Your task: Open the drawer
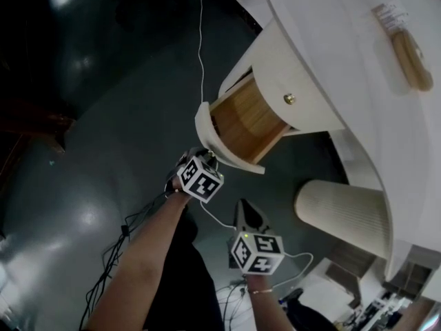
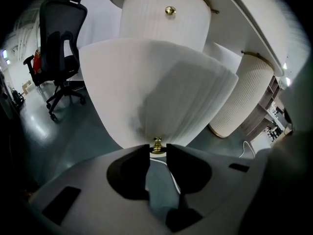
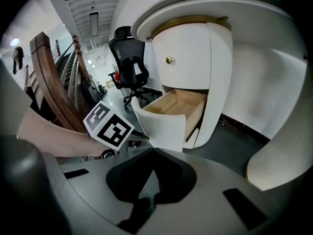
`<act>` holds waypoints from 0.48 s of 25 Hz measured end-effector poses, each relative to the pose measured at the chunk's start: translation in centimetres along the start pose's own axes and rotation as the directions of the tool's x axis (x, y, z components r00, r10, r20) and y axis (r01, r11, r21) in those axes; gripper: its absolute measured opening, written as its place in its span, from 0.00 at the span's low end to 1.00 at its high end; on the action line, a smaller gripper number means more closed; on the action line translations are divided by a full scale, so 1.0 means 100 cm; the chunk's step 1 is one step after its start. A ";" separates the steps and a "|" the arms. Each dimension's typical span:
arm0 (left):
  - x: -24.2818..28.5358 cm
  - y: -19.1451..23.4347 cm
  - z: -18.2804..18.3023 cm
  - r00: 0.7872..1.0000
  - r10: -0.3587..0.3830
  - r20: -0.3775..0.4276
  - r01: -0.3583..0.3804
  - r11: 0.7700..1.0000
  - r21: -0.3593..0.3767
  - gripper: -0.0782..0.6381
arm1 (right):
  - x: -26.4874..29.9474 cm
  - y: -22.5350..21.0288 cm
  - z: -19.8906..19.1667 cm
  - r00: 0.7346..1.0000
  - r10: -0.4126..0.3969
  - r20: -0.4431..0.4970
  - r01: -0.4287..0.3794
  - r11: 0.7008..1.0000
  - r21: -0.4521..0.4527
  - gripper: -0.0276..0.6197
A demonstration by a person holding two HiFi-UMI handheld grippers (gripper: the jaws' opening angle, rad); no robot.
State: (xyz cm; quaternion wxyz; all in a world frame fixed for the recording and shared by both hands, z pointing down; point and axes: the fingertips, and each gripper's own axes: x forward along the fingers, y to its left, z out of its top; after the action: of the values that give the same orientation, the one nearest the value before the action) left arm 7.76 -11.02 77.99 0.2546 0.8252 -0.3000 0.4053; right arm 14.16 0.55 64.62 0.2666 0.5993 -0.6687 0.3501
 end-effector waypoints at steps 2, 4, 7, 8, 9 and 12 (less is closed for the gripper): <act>-0.004 0.000 -0.008 1.000 -0.001 -0.017 0.001 1.000 -0.008 0.26 | -0.003 0.004 -0.002 1.000 0.002 -0.005 -0.002 1.000 0.003 0.05; -0.009 0.000 -0.017 0.999 -0.001 -0.034 0.000 1.000 -0.015 0.26 | -0.007 0.009 -0.004 1.000 0.005 -0.013 -0.005 1.000 0.006 0.05; -0.017 0.001 -0.029 0.998 0.001 -0.059 -0.002 1.000 -0.021 0.26 | -0.012 0.015 -0.005 1.000 0.012 -0.025 -0.012 1.000 0.011 0.05; -0.019 0.002 -0.032 0.998 0.001 -0.065 -0.003 1.000 -0.022 0.26 | -0.013 0.016 -0.006 1.000 0.013 -0.028 -0.013 1.000 0.012 0.05; -0.021 0.002 -0.036 0.998 0.001 -0.070 -0.003 1.000 -0.024 0.26 | -0.014 0.017 -0.006 0.999 0.016 -0.030 -0.015 1.000 0.013 0.05; -0.026 0.001 -0.046 0.996 -0.003 -0.085 0.000 0.999 -0.037 0.26 | -0.017 0.020 -0.007 0.999 0.025 -0.034 -0.025 1.000 0.008 0.05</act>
State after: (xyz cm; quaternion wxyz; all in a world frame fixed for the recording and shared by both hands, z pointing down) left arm 4.04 -7.24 78.35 0.2827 0.8026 -0.2958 0.4340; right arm 12.38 2.22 63.47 0.2713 0.5858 -0.6702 0.3662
